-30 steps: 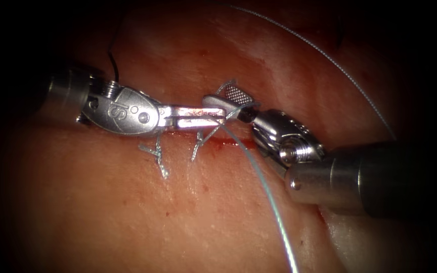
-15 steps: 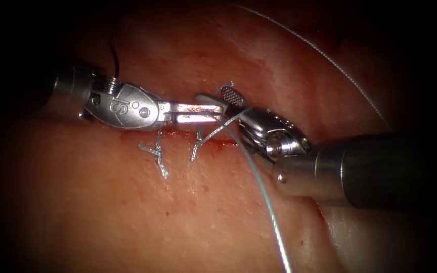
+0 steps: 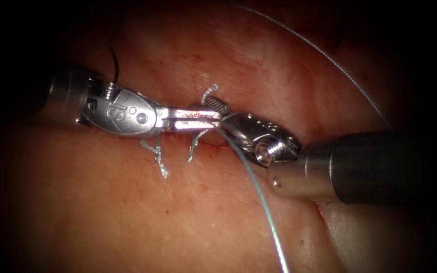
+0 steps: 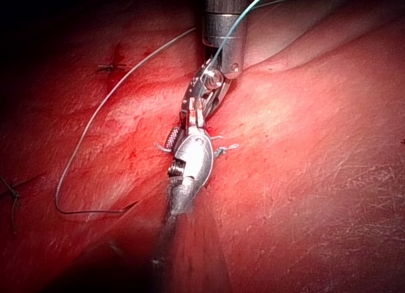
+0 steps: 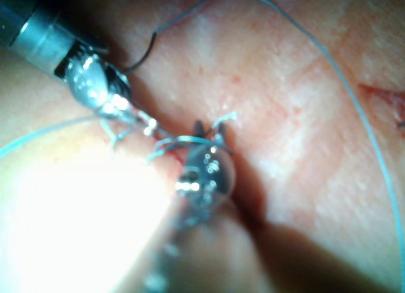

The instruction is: Wound Closure

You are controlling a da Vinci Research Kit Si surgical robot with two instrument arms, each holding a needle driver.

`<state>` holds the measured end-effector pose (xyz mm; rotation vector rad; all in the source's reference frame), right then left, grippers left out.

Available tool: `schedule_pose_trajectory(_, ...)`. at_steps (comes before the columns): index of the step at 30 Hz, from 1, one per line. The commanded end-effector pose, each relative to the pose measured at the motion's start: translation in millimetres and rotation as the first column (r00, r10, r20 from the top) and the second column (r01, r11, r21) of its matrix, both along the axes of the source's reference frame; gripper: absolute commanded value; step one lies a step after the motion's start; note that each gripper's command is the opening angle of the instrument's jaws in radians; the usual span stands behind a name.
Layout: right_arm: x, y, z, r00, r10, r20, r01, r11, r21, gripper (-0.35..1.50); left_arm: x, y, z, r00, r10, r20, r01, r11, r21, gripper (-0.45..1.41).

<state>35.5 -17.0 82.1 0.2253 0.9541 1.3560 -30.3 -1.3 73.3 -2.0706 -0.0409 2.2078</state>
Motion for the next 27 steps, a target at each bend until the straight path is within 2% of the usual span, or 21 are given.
schedule_pose_trajectory(1,0.6,0.2,0.1,1.000,-0.010,-0.002,0.010,1.000,-0.025,-0.35,-0.5,-0.1,0.6,1.000,0.000,0.002,0.000,1.000,-0.001,-0.45)
schedule_pose_trajectory(4,0.4,1.1,-0.9,1.000,-0.031,-0.007,0.030,0.996,-0.082,-0.35,-0.3,-0.4,0.3,1.000,0.003,0.003,-0.003,1.000,-0.001,-0.45)
schedule_pose_trajectory(8,-0.4,1.4,-3.6,0.999,-0.046,-0.008,0.044,0.988,-0.149,-0.35,1.3,-0.9,-0.1,1.000,0.000,0.002,0.000,1.000,0.000,-0.45)
schedule_pose_trajectory(11,-1.2,0.7,-5.8,0.999,-0.049,-0.016,0.046,0.984,-0.174,-0.35,2.5,-0.8,-0.3,1.000,-0.006,-0.002,0.006,1.000,0.001,-0.45)
schedule_pose_trajectory(12,-1.7,-0.1,-7.4,0.999,-0.051,-0.014,0.047,0.981,-0.190,-0.35,3.5,-0.7,-0.4,1.000,-0.014,-0.006,0.014,1.000,0.002,-0.45)
schedule_pose_trajectory(15,-2.4,-1.5,-9.6,0.998,-0.061,-0.010,0.058,0.977,-0.207,-0.35,5.0,-0.1,-0.1,1.000,-0.025,-0.014,0.025,1.000,0.003,-0.45)
schedule_pose_trajectory(19,-2.3,-2.7,-10.6,0.998,-0.066,-0.018,0.060,0.974,-0.218,-0.35,6.4,1.3,0.7,0.999,-0.046,-0.026,0.046,0.999,0.014,-0.45)
schedule_pose_trajectory(24,-1.8,-4.4,-11.5,0.995,-0.099,-0.022,0.091,0.968,-0.234,-0.35,6.7,3.4,1.8,0.998,-0.051,-0.035,0.051,0.999,0.015,-0.45)
schedule_pose_trajectory(27,-1.5,-6.1,-11.3,0.991,-0.132,-0.022,0.123,0.965,-0.232,-0.35,6.4,6.6,2.3,0.997,-0.054,-0.047,0.056,0.998,0.025,-0.45)
